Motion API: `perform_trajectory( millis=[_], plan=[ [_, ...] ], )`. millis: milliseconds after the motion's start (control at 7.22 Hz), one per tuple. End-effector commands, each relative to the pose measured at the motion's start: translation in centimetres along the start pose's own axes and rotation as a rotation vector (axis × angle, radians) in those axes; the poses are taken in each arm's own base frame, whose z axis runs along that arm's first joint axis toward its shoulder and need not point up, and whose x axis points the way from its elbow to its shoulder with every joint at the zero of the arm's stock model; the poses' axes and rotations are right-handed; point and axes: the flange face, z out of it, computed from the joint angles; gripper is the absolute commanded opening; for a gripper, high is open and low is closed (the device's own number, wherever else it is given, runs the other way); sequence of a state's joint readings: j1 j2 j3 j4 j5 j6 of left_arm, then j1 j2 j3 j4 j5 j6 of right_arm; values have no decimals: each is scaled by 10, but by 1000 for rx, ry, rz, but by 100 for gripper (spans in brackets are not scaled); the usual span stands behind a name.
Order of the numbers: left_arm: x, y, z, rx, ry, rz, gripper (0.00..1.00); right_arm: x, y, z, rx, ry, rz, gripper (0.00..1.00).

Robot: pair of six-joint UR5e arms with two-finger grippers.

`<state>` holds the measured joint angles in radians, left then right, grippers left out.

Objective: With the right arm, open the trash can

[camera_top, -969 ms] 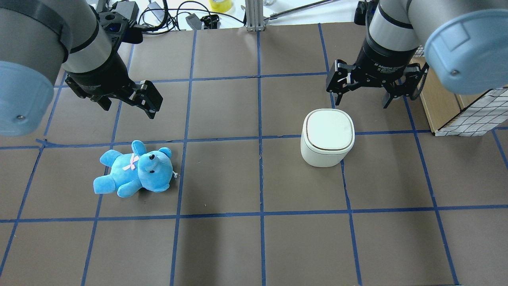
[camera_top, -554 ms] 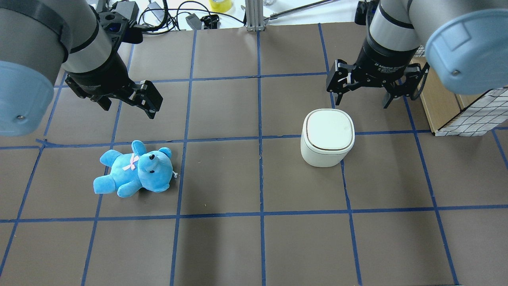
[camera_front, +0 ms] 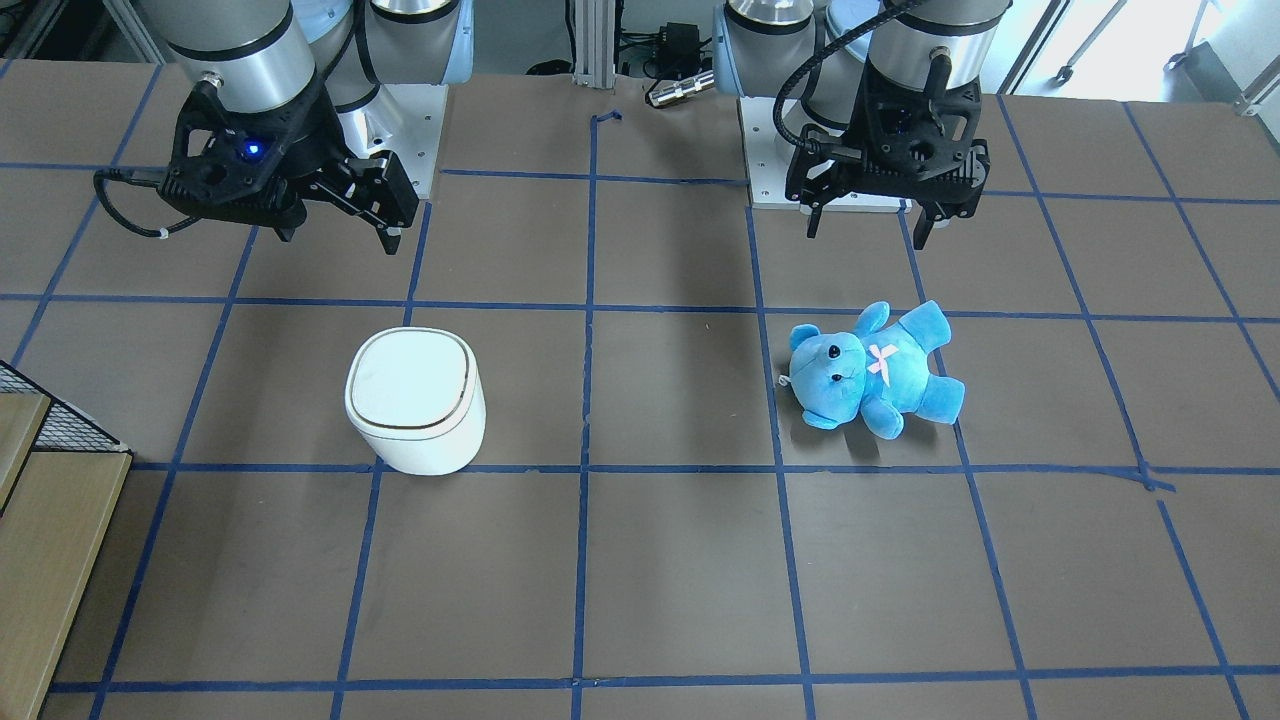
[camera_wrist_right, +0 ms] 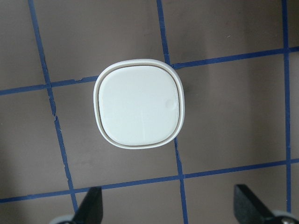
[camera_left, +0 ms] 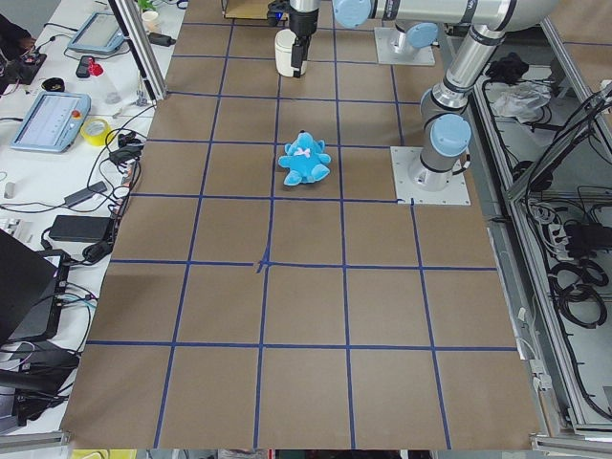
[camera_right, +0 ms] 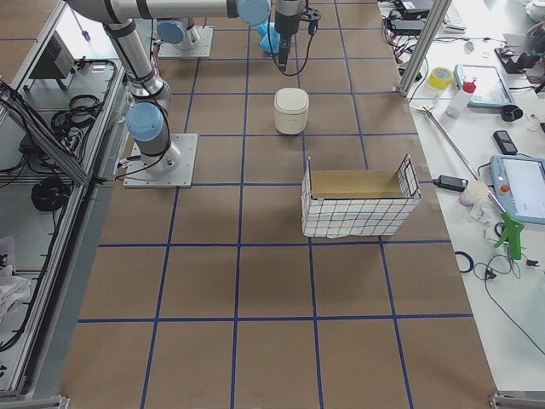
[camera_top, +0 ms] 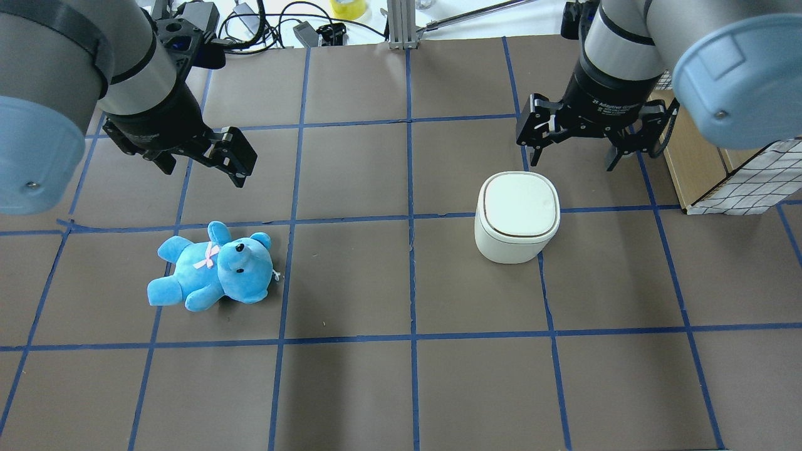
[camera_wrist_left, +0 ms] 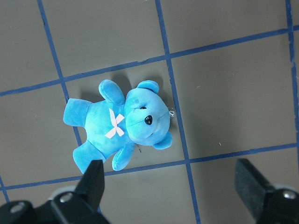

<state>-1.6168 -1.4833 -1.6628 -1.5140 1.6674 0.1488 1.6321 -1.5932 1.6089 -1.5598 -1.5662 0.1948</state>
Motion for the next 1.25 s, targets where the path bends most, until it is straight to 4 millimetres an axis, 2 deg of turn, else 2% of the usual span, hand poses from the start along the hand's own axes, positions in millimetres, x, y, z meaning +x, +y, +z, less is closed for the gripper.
perform_trajectory(
  millis=[0, 1108],
  plan=[
    [0, 0, 0, 0, 0, 0, 100, 0, 0, 1, -2, 0, 0, 100],
    [0, 0, 0, 0, 0, 0, 100, 0, -2, 3, 6, 2, 3, 100]
  ],
)
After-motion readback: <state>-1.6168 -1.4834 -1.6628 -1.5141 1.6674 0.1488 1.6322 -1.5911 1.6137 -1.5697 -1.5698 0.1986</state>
